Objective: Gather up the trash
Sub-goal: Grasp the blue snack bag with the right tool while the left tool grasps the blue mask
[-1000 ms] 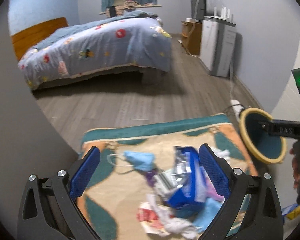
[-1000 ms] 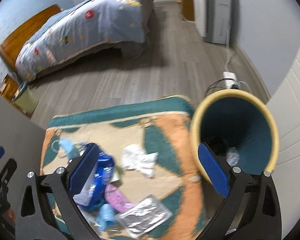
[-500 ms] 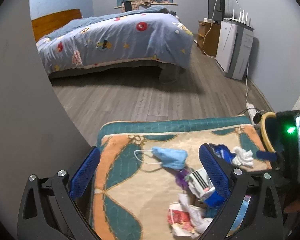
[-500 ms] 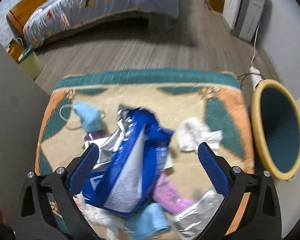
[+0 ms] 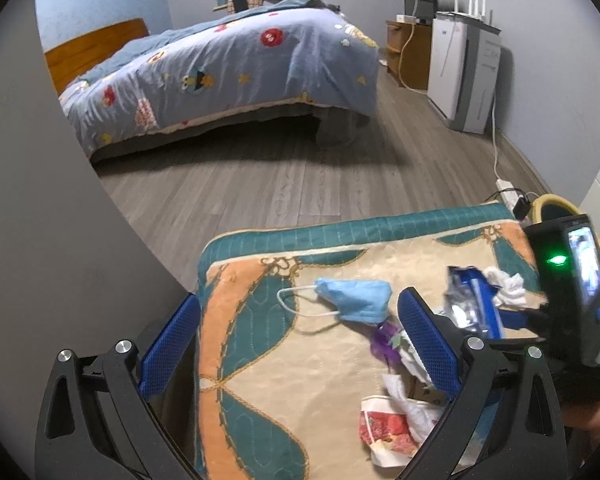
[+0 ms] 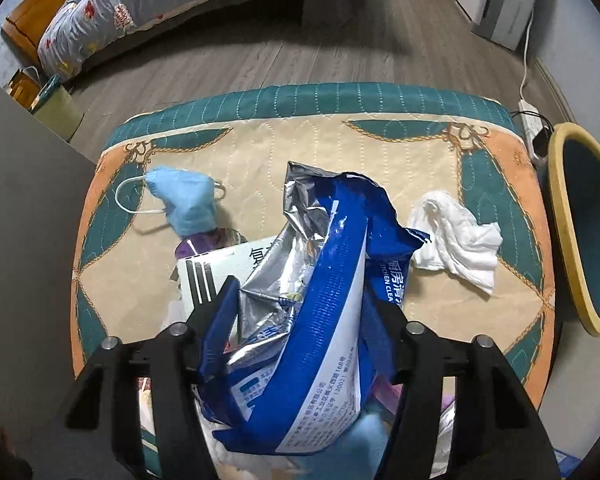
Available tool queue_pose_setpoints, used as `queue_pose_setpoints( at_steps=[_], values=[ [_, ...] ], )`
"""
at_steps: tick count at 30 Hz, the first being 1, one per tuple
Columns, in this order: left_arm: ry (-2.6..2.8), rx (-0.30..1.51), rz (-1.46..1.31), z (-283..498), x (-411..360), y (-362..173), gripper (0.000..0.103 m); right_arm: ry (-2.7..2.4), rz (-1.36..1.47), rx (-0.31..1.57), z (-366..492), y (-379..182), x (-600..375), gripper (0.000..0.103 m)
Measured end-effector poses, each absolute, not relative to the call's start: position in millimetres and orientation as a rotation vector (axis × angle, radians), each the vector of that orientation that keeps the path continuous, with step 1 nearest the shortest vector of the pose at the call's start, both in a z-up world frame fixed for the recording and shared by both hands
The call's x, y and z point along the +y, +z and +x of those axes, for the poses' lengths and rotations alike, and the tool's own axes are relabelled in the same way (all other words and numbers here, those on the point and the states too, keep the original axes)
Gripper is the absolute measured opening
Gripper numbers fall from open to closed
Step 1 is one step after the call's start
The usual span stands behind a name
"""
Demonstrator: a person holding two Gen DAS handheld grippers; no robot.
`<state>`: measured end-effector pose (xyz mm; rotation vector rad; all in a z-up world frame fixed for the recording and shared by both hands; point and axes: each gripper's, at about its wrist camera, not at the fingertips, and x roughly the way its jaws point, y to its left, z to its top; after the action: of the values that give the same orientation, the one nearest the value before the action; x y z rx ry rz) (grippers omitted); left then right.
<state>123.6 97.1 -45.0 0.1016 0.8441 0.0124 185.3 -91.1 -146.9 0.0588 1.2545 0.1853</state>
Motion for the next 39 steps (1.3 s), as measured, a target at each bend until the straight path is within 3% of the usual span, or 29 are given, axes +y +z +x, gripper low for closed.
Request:
queue_pose_setpoints(
  at_steps=[8,16,39],
  values=[
    [0.005,0.903,0.058,128.0,97.6,-67.6,0.098,0.196,0.086,1.173,186.8,-109.4,-111.0,0.054],
    [-0.118,0.985,0.140,134.3,49.5,-106.2,0.098,0.182,0.098,1.084,197.1,-75.8,-143.0,0.054],
    [-0.049,1.105,0.158,204.9,34.9,-178.1,0.098,0.175,0.175,1.093,221.4,-83.7,-193.0,0.054]
  ],
)
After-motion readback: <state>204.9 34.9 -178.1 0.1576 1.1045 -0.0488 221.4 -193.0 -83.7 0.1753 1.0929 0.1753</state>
